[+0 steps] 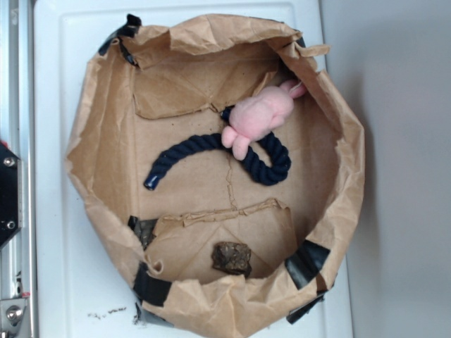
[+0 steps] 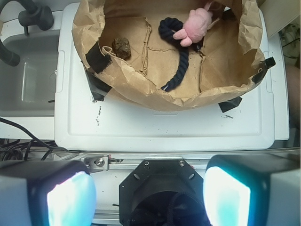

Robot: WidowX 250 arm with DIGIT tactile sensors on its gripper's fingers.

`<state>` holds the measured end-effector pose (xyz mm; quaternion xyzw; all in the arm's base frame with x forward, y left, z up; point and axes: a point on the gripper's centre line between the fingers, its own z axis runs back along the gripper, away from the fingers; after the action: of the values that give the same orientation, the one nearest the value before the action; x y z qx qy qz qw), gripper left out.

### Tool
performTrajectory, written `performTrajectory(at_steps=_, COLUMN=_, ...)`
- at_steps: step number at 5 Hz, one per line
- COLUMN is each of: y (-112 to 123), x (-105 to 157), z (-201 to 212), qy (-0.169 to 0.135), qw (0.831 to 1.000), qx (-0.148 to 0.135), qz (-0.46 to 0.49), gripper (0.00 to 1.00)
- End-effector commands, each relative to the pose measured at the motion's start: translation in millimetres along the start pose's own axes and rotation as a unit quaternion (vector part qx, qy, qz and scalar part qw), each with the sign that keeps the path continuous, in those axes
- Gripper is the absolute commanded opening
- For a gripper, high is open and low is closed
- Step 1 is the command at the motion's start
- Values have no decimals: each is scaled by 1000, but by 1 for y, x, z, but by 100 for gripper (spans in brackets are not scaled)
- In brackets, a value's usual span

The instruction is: Grab the rock.

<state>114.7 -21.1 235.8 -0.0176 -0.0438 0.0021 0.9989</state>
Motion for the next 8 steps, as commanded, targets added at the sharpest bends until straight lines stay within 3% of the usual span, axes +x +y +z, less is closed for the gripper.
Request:
performTrajectory(at_steps=1, y=0, x=0, z=0, qy=0, qw=1000, qx=0, qz=0, gripper=100)
performTrajectory(at_steps=3, y=-21, x=41, z=-5, qy=9, qw=1000, qx=-12, qz=11, gripper=100)
performTrajectory(at_steps=6, y=-42, x=95, z=-13, qy=-1, qw=997, qx=-59, qz=-42, gripper=100)
performTrajectory(at_steps=8, y=-42, x=95, z=-13, qy=-1, qw=997, qx=-59, qz=-42, gripper=100)
